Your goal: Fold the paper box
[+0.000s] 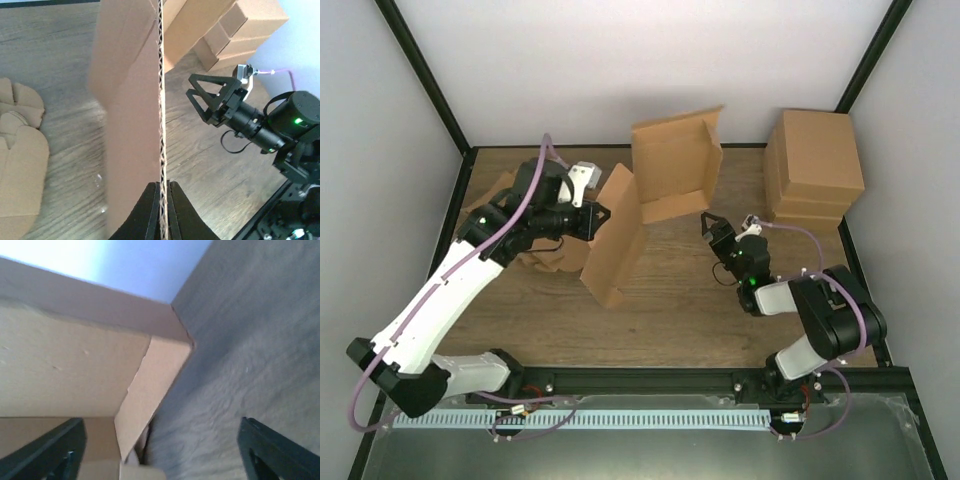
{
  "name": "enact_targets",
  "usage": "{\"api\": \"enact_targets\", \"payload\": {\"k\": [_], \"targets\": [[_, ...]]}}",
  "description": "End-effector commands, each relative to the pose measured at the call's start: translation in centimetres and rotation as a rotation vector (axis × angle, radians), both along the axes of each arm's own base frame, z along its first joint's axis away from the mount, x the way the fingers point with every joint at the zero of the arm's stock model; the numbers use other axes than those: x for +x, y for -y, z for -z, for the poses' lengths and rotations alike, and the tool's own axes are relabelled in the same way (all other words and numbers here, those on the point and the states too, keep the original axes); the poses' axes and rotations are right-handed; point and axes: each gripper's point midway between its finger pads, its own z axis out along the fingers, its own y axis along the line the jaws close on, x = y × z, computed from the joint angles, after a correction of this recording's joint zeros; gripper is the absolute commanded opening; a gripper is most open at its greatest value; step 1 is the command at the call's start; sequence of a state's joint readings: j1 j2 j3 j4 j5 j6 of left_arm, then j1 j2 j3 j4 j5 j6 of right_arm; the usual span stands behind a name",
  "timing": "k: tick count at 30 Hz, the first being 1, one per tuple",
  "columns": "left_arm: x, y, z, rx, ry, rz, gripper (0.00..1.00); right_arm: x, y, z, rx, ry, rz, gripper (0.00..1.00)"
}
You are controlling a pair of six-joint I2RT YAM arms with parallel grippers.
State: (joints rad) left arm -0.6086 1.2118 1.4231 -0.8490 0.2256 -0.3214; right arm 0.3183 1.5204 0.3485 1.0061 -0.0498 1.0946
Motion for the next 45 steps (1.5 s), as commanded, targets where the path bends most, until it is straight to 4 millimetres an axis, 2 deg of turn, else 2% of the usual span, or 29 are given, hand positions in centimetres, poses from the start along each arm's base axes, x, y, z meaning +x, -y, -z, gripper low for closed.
{"api": "enact_targets", "payload": {"k": [1, 3, 5, 8, 13, 19, 21, 24, 28, 33, 38, 43, 45], "targets": [[0.2, -1.0, 1.0, 0.192, 0.025, 0.025, 0.04, -1.1, -2.0, 0.4, 0.071, -0.038, -0.067, 0.92], [0.4, -1.3, 1.6, 0.253, 0.015, 0.039, 0.04, -2.7, -3.1, 1.4, 0.026, -0.089, -0.132, 0.96], [0.8, -1.7, 2.4, 0.312, -0.012, 0.035, 0.04, -4.1, -3.3, 1.8, -0.047, -0.119, -0.182, 0.96], [0.7, -1.4, 2.3, 0.308, -0.024, 0.049, 0.04, -5.8, -2.6, 0.2, -0.209, -0.048, -0.233, 0.96], [-0.5, -0.1, 0.3, 0.207, -0.045, 0.094, 0.04, -8.5, -1.7, -3.7, -0.444, 0.125, -0.331, 0.95], [-1.4, -0.4, -2.1, 0.156, -0.064, 0.081, 0.04, -9.8, -0.4, -8.7, -0.573, 0.22, -0.396, 0.95], [-1.5, -0.7, -2.5, 0.141, -0.065, 0.069, 0.04, -9.7, -0.3, -10.6, -0.58, 0.245, -0.42, 0.95], [-1.8, -0.8, -1.5, 0.15, -0.095, 0.069, 0.04, -9.8, -1.1, -13.4, -0.571, 0.299, -0.483, 0.94], [-1.9, -0.4, 0.4, 0.139, -0.129, 0.081, 0.04, -10.3, -2.5, -15.3, -0.546, 0.317, -0.59, 0.94], [-1.7, 0.0, 3.2, 0.153, -0.17, 0.091, 0.04, -11.0, -3.0, -14.9, -0.529, 0.299, -0.643, 0.95], [-0.9, -0.8, 5.0, 0.185, -0.19, 0.057, 0.04, -11.5, -2.9, -14.9, -0.475, 0.274, -0.641, 0.96], [0.1, -1.8, 5.3, 0.216, -0.178, 0.02, 0.05, -10.4, -0.9, -15.5, -0.292, 0.244, -0.63, 0.92], [0.2, -1.8, 5.4, 0.22, -0.177, 0.027, 0.06, -9.8, -0.2, -16.0, -0.269, 0.253, -0.605, 0.91]]}}
